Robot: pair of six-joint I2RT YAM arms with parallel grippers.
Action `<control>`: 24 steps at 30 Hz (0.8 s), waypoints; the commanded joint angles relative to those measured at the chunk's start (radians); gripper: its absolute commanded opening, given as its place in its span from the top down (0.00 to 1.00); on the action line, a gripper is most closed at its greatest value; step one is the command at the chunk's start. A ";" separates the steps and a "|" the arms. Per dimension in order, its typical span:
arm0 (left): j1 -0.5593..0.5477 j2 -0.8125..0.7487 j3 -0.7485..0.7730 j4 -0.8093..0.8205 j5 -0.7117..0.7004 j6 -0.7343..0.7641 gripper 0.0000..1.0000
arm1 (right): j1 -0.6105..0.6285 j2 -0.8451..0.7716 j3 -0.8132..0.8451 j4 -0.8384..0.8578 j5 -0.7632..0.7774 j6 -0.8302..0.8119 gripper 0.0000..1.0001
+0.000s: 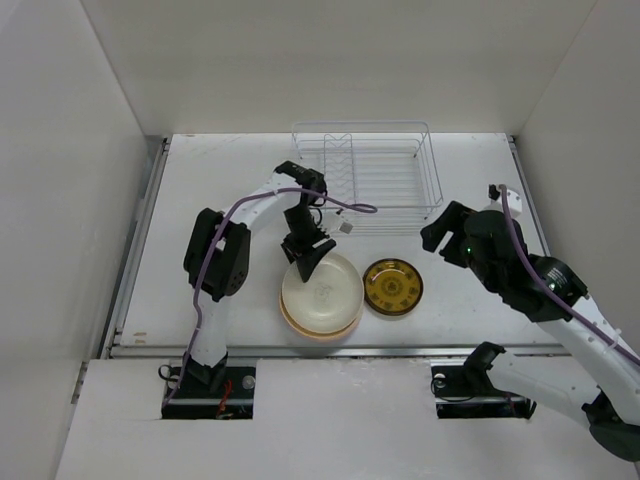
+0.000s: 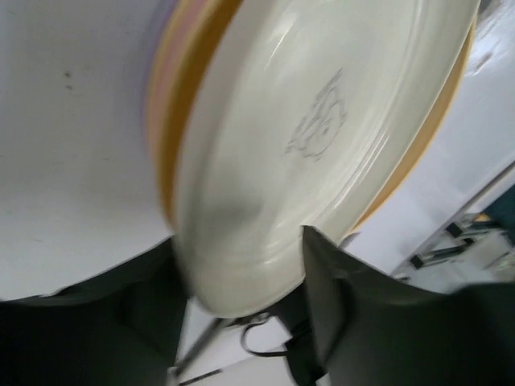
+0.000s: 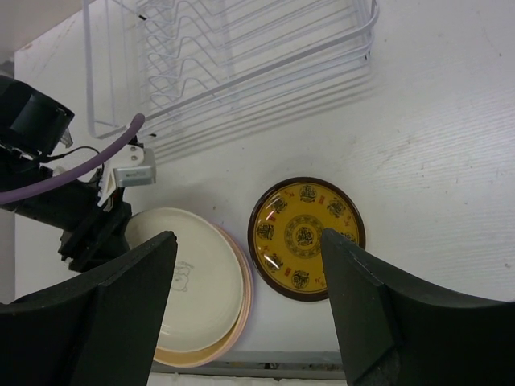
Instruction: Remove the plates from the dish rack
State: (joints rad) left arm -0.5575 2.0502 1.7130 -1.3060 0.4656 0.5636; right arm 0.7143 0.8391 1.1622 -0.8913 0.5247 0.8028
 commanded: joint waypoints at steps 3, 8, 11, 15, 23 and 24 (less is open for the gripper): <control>-0.016 -0.022 -0.006 -0.283 -0.074 -0.002 0.30 | 0.005 0.002 -0.001 0.000 -0.019 -0.022 0.22; -0.016 -0.022 -0.015 -0.283 -0.091 -0.002 0.04 | 0.014 0.011 -0.001 0.000 -0.019 -0.031 0.22; -0.016 -0.042 0.000 -0.283 -0.159 -0.013 0.00 | 0.014 0.011 -0.001 0.000 -0.019 -0.040 0.22; -0.016 -0.080 0.066 -0.283 -0.226 -0.037 0.00 | 0.014 0.011 -0.010 0.009 -0.019 -0.050 0.22; 0.046 -0.212 0.071 -0.126 -0.128 -0.134 0.00 | 0.014 -0.002 -0.010 0.018 -0.019 -0.050 0.22; 0.097 -0.285 0.054 -0.080 -0.107 -0.163 0.00 | 0.014 -0.002 -0.010 0.018 -0.003 -0.059 0.20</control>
State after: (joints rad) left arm -0.5457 1.9476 1.7737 -1.3056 0.2909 0.4751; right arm 0.7212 0.8558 1.1610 -0.8902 0.5114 0.7628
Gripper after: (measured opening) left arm 0.997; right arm 0.792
